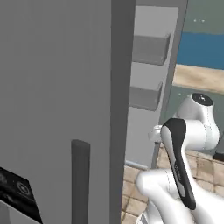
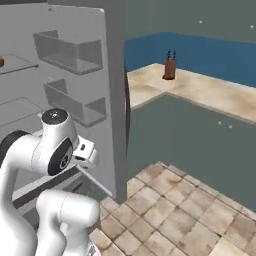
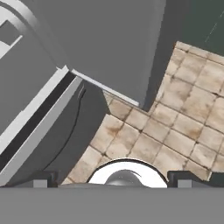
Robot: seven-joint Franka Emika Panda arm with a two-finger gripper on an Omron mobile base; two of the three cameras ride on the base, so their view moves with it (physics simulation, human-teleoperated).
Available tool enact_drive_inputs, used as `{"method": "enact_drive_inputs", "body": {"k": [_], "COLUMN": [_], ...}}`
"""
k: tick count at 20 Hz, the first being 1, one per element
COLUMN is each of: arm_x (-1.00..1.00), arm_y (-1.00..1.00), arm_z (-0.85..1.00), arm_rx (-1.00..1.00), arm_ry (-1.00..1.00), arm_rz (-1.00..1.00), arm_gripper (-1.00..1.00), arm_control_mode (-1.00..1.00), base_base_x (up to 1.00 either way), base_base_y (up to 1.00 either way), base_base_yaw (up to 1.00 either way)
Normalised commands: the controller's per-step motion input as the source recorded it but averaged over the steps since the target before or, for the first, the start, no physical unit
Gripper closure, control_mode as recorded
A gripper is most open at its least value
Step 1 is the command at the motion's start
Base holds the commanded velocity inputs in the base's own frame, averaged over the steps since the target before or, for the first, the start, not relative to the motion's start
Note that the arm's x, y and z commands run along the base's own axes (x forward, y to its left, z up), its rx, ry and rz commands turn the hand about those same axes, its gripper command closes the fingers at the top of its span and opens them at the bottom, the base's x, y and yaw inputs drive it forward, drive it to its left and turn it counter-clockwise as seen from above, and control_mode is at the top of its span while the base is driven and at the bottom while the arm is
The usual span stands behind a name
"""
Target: Pick the two apples from the fridge and place them on the plate next to the blender to make a fruit smoothie.
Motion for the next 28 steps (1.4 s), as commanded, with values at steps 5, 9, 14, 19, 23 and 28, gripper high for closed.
{"method": "enact_drive_inputs", "body": {"k": [5,9,14,19,23,28], "arm_x": [0.0,0.0,0.0,0.0,0.0,0.0], "arm_y": [0.0,0.0,0.0,0.0,0.0,0.0], "arm_z": [0.0,0.0,0.0,0.0,0.0,0.0], "arm_rx": [0.0,0.0,0.0,0.0,0.0,0.0], "arm_ry": [0.0,0.0,0.0,0.0,0.0,0.0], "arm_rz": [0.0,0.0,0.0,0.0,0.0,0.0], "arm_gripper": [-1.0,-1.0,-1.0,-1.0,-1.0,-1.0], "arm_control_mode": [1.0,1.0,1.0,1.0,1.0,1.0], "base_base_x": [0.41,0.96,0.87,0.49,0.25,0.22], "base_base_y": [0.0,-0.01,0.01,0.12,0.37,0.1], "base_base_yaw": [0.88,0.75,0.61,0.42,0.29,0.14]}}
